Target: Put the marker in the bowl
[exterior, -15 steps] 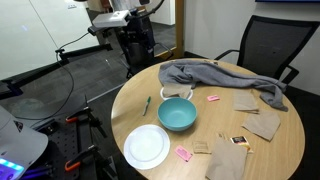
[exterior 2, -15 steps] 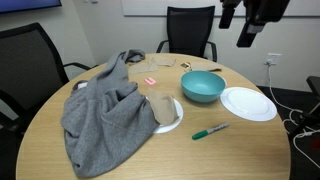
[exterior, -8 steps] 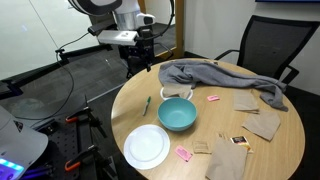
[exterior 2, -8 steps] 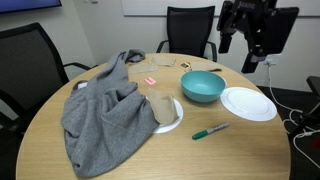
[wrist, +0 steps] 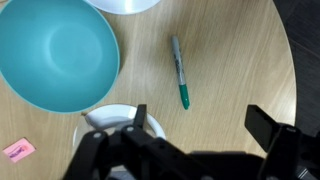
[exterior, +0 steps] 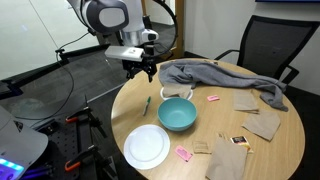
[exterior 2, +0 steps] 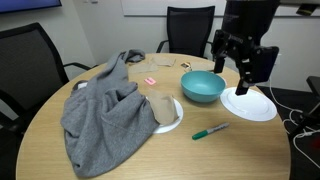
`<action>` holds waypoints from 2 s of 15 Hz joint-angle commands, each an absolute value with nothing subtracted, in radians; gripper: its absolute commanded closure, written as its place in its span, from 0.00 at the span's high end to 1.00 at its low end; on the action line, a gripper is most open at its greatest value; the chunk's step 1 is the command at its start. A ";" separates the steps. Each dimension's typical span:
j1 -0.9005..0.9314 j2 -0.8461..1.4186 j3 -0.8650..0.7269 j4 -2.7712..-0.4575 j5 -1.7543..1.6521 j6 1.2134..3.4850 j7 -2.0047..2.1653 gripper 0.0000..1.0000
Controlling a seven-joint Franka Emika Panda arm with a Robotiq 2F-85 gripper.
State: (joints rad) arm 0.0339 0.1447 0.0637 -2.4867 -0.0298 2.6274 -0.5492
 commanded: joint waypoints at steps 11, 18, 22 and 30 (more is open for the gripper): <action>0.041 0.333 0.040 -2.440 -0.225 2.745 -0.432 1.00; 0.013 0.335 0.069 -2.442 -0.211 2.732 -0.455 1.00; 0.014 0.353 0.069 -2.448 -0.227 2.765 -0.462 1.00; -0.031 0.410 0.096 -2.468 -0.232 2.915 -0.497 1.00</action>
State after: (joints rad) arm 0.0120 0.3903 0.0660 -2.4598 -0.2235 2.8595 -0.4715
